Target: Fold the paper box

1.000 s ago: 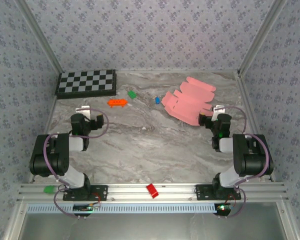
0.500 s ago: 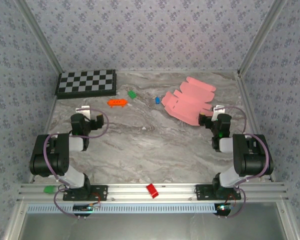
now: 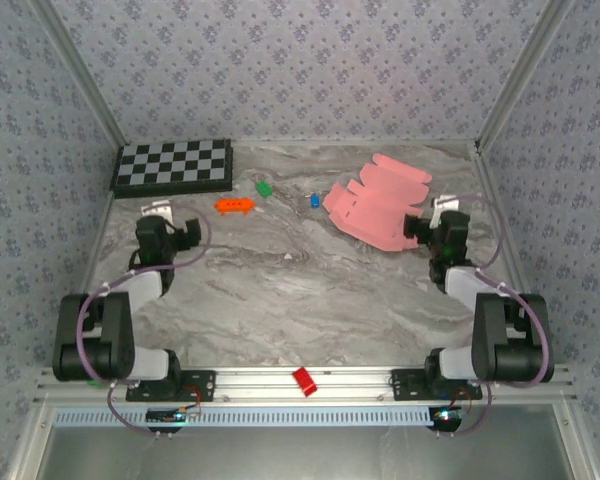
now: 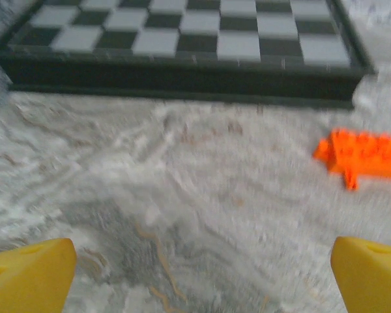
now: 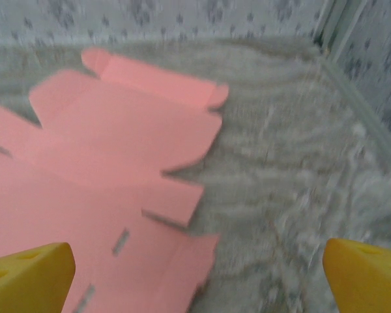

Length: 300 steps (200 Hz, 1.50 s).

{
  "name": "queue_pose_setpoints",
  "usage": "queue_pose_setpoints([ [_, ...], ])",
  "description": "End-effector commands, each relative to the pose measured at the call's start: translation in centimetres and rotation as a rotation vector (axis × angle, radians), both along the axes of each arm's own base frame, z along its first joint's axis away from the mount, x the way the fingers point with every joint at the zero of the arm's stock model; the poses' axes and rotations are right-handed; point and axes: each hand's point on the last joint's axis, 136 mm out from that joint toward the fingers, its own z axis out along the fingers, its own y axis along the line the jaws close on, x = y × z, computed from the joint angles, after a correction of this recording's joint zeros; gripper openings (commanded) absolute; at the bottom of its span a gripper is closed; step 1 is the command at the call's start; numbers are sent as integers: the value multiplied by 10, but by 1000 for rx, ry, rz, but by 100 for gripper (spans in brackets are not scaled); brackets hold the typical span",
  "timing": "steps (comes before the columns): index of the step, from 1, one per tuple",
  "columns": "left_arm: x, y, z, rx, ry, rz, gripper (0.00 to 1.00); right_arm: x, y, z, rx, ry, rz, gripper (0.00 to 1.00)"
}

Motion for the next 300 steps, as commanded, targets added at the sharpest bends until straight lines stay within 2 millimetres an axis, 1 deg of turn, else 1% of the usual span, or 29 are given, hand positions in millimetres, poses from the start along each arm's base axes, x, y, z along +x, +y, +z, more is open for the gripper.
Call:
queue_pose_setpoints([
  [1, -18, 4, 12, -130, 128, 119, 100, -8, 3, -5, 37, 176, -12, 99],
  [21, -28, -18, 15, -233, 212, 66, 100, 0, 18, -9, 119, 260, 36, 100],
  [42, -40, -47, 15, -295, 282, -10, 99, 8, 42, -20, 210, 383, 115, 100],
  [53, -45, -63, 14, -319, 311, -49, 99, 13, 54, -26, 249, 439, 154, 89],
  [64, -50, -80, 14, -334, 334, -95, 99, 18, 63, -35, 281, 494, 178, 81],
  [76, -54, -100, 13, -336, 358, -163, 97, 23, 72, -44, 301, 544, 196, 74],
  [85, -56, -113, 12, -334, 373, -205, 94, 25, 77, -53, 310, 585, 202, 64],
  [98, -60, -130, 11, -339, 394, -258, 90, 28, 84, -64, 317, 631, 210, 56],
  [103, -61, -135, 11, -341, 400, -275, 89, 29, 86, -65, 319, 638, 213, 53],
  [119, -62, -148, 11, -353, 410, -311, 84, 27, 89, -79, 308, 678, 203, 47],
  [122, -62, -149, 11, -357, 410, -315, 82, 26, 89, -81, 305, 683, 196, 45],
  [124, -62, -151, 11, -358, 412, -320, 82, 34, 89, -74, 301, 662, 198, 44],
  [126, -62, -152, 11, -362, 412, -322, 81, 36, 90, -73, 298, 660, 199, 43],
  [137, -63, -157, 9, -377, 422, -336, 79, 35, 91, -78, 296, 679, 191, 35],
  [144, -62, -161, 9, -390, 426, -350, 76, 33, 92, -82, 301, 698, 194, 31],
  [156, -63, -166, 8, -402, 437, -371, 72, 30, 95, -88, 304, 716, 200, 29],
  [167, -62, -171, 9, -411, 444, -385, 70, 24, 97, -93, 295, 741, 196, 24],
  [186, -60, -179, 9, -428, 448, -411, 67, 16, 95, -101, 287, 770, 166, 23],
  [196, -60, -183, 9, -433, 452, -425, 67, 14, 95, -100, 291, 773, 160, 23],
  [198, -59, -184, 9, -433, 452, -428, 67, 6, 95, -107, 292, 797, 155, 22],
  [202, -60, -185, 8, -434, 454, -432, 66, 2, 94, -110, 292, 807, 150, 23],
  [250, -60, -206, 5, -446, 471, -499, 64, -33, 104, -120, 319, 856, 127, 23],
  [281, -61, -221, 2, -450, 493, -545, 60, -58, 115, -126, 343, 866, 117, 23],
  [300, -61, -229, 0, -452, 505, -567, 58, -73, 127, -130, 353, 879, 112, 23],
])
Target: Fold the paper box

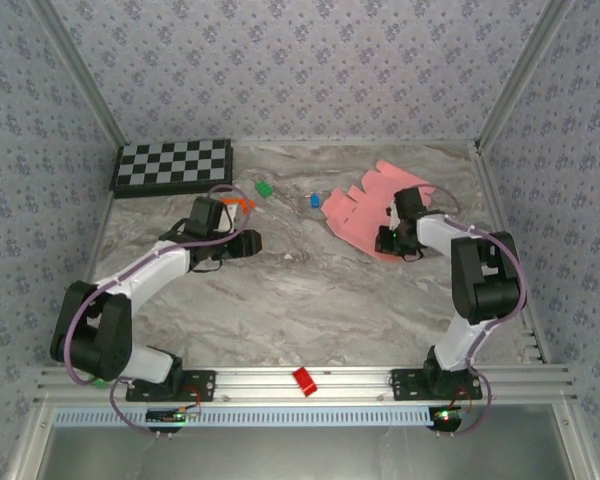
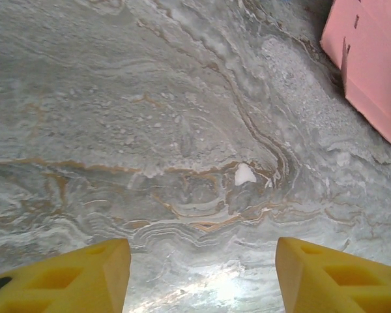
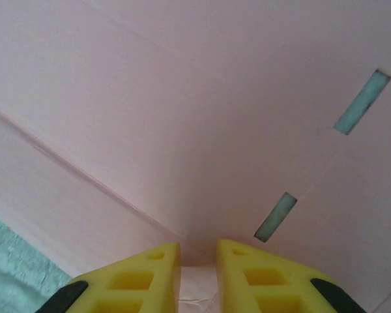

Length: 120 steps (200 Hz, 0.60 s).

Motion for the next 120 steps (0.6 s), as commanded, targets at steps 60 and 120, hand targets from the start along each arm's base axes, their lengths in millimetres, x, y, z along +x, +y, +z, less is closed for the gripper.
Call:
queue_pose_setpoints([
  [60, 1, -41, 14, -59, -13, -122, 52, -57, 77, -6, 61, -3, 18, 24],
  [120, 1, -64, 21, -97, -18, -155, 43, -45, 125, 54, 49, -185, 112, 25],
])
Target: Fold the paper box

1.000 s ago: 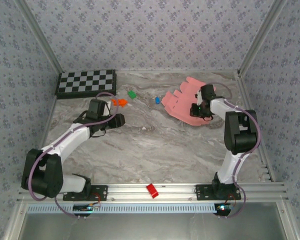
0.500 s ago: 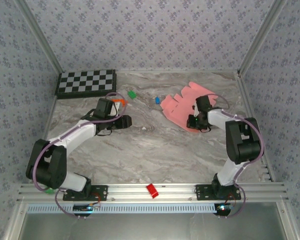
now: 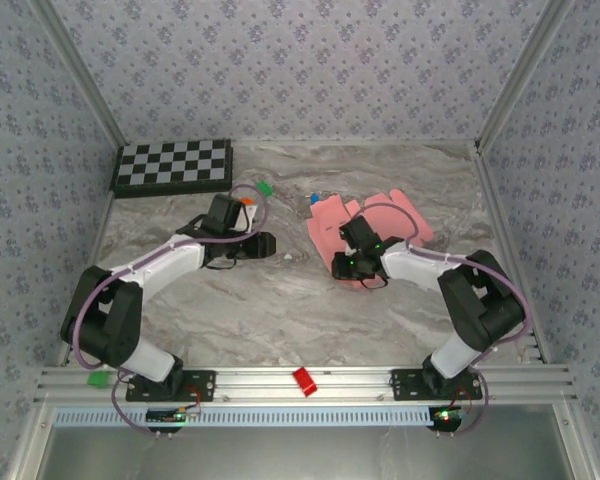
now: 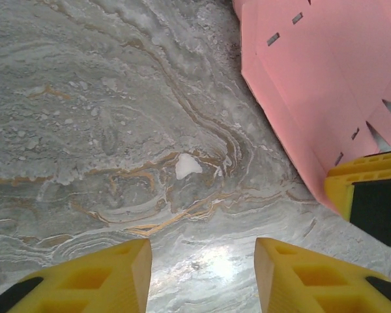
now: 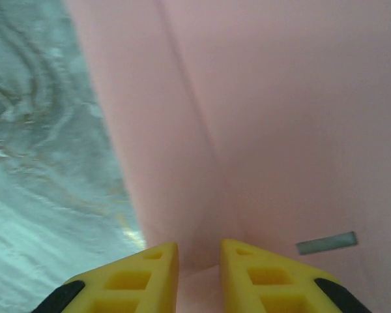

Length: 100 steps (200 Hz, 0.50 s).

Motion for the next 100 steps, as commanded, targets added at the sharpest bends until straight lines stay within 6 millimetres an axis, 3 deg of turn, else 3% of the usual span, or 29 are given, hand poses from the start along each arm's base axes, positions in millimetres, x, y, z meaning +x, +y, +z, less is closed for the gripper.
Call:
queue_pose_setpoints([
  [1, 9, -21, 22, -67, -42, -31, 42, 18, -2, 40, 0, -110, -58, 25],
  [20, 11, -36, 26, -91, -46, -42, 38, 20, -11, 57, 9, -145, -76, 25],
  [45, 18, -63, 29, -130, -32, -57, 30, 36, -41, 70, -9, -182, -111, 24],
  [73, 28, -102, 30, -155, -14, -89, 16, 60, -83, 63, -33, -166, -145, 17],
  [100, 39, -138, 18, -168, 8, -110, 4, 82, -117, 52, -45, -137, -168, 13],
])
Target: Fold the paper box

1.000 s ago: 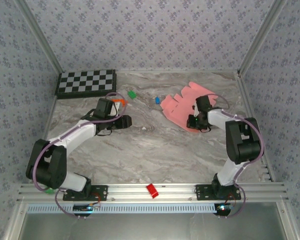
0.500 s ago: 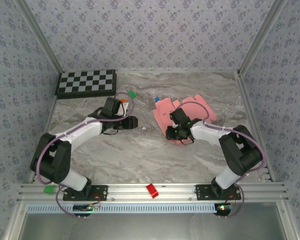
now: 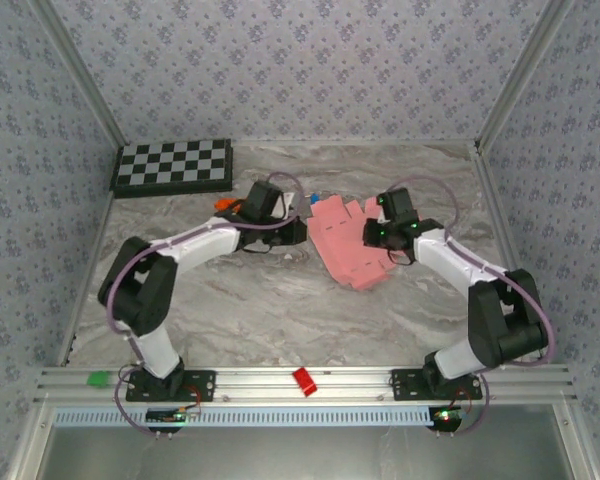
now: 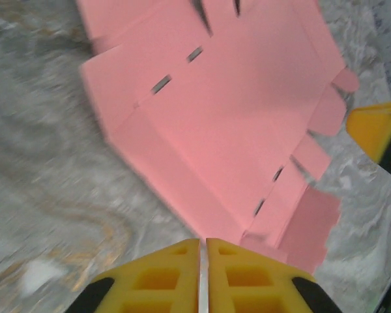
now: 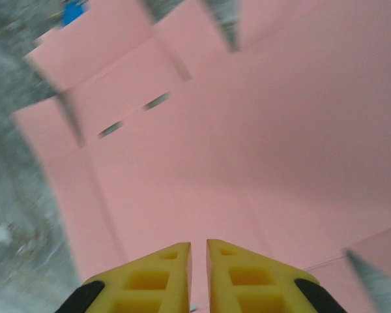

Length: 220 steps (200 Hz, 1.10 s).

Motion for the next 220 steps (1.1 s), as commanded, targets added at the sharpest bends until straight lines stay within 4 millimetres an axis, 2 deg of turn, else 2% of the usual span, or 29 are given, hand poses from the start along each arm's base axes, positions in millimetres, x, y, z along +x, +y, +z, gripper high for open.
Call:
queue_pose_setpoints([
  [1, 10, -34, 4, -54, 8, -17, 4, 11, -22, -12, -27, 50, 41, 12],
  [30, 16, -66, -18, -57, 62, -56, 0, 31, -43, -31, 11, 107, 34, 9],
  [49, 15, -78, -33, -52, 100, -83, 0, 38, -52, -46, 8, 153, 18, 8],
  [78, 14, -79, -57, -25, 138, -81, 0, 40, -56, -64, -4, 218, 0, 8],
  [95, 12, -76, -74, 6, 165, -68, 1, 34, -55, -74, -13, 255, -10, 9],
  [118, 11, -64, -97, 69, 201, -38, 3, 21, -55, -84, -27, 304, -28, 9],
  [150, 6, -32, -117, 158, 233, 34, 3, 2, -46, -88, -11, 341, -24, 10],
  [181, 1, -2, -123, 206, 250, 83, 7, -19, -30, -87, -13, 376, -2, 10],
  [220, 1, 34, -120, 274, 220, 134, 15, -52, -9, -87, -47, 395, 23, 11],
])
